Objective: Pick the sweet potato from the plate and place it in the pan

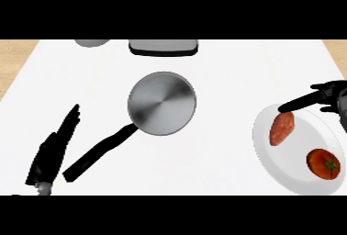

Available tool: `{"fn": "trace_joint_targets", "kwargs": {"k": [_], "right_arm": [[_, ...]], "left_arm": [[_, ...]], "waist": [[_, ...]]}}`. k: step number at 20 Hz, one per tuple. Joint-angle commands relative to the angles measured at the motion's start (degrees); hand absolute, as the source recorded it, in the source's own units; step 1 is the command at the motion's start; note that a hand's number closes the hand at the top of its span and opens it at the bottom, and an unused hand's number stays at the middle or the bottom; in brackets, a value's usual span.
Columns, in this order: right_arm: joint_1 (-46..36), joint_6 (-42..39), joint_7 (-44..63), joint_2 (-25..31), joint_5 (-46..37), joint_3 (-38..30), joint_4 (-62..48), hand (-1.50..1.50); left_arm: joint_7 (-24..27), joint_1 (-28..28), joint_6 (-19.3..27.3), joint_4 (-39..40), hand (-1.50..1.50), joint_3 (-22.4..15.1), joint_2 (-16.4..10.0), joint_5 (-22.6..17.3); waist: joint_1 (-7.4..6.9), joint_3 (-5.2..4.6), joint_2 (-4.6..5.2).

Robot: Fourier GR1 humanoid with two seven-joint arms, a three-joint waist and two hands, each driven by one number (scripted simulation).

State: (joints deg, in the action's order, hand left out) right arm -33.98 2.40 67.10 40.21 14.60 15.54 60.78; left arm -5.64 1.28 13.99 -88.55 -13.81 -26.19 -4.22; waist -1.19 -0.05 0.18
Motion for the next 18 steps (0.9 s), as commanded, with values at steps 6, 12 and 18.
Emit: {"fn": "trace_joint_targets", "kwargs": {"k": [6, 12, 18], "right_arm": [[-3.7, -2.7, 11.0, -3.0, 0.1, 2.5, -5.4, -1.5], [-4.0, -4.8, 11.0, -3.9, 0.9, 2.6, -7.0, -1.5], [-3.9, -4.0, 7.5, -6.6, -1.0, 2.9, -12.4, -1.5]], "left_arm": [[-1.4, 4.3, 0.1, -5.1, 0.0, -0.9, 0.6, 1.9], [-0.7, 0.7, -0.3, -0.1, 0.0, 0.9, 2.4, 2.5], [-0.6, 3.3, -1.1, -3.3, 0.0, 1.3, 2.2, 3.3]], "waist": [[0.35, 0.02, -0.28], [1.14, -0.01, -0.21], [0.52, 0.02, -0.17]]}}
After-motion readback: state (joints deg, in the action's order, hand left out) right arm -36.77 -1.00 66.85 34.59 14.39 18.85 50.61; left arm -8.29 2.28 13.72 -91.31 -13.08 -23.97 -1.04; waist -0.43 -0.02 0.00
